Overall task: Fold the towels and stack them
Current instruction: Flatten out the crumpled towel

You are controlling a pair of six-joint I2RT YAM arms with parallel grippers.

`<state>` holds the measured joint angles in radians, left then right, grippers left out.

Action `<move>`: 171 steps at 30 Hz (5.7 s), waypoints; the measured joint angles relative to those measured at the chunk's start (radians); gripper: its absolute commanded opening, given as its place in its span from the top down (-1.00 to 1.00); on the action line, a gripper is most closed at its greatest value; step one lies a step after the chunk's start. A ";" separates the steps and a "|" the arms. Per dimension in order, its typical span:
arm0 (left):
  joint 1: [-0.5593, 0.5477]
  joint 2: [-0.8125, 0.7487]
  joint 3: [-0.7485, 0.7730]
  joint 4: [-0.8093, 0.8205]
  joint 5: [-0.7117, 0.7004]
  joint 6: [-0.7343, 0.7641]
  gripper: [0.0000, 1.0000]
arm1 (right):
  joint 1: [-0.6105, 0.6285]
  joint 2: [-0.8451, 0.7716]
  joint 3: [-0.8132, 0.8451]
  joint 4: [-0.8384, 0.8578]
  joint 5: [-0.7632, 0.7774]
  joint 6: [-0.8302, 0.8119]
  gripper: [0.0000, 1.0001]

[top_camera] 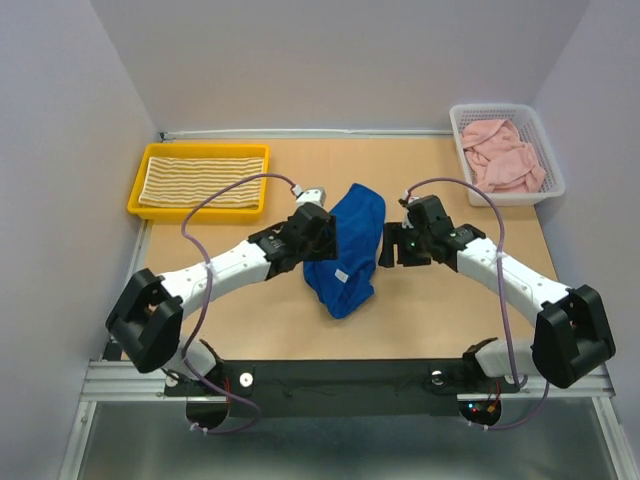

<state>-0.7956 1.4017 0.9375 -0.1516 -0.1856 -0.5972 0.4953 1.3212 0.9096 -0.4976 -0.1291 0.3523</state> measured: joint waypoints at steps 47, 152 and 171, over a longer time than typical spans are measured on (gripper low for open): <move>-0.323 0.669 0.586 -0.491 -0.449 0.399 0.43 | -0.174 -0.091 -0.255 0.125 -0.071 0.094 -0.44; 0.168 -0.278 0.048 -0.214 -0.073 0.071 1.00 | -0.365 0.035 0.043 0.124 0.106 0.194 0.99; -0.330 -0.544 -0.190 -0.359 0.448 -0.079 0.09 | -0.365 -0.243 -0.187 0.093 0.159 0.163 0.10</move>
<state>-1.1255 0.8574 0.7471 -0.5106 0.2623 -0.6765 0.1303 1.0782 0.7231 -0.4042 0.0299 0.5148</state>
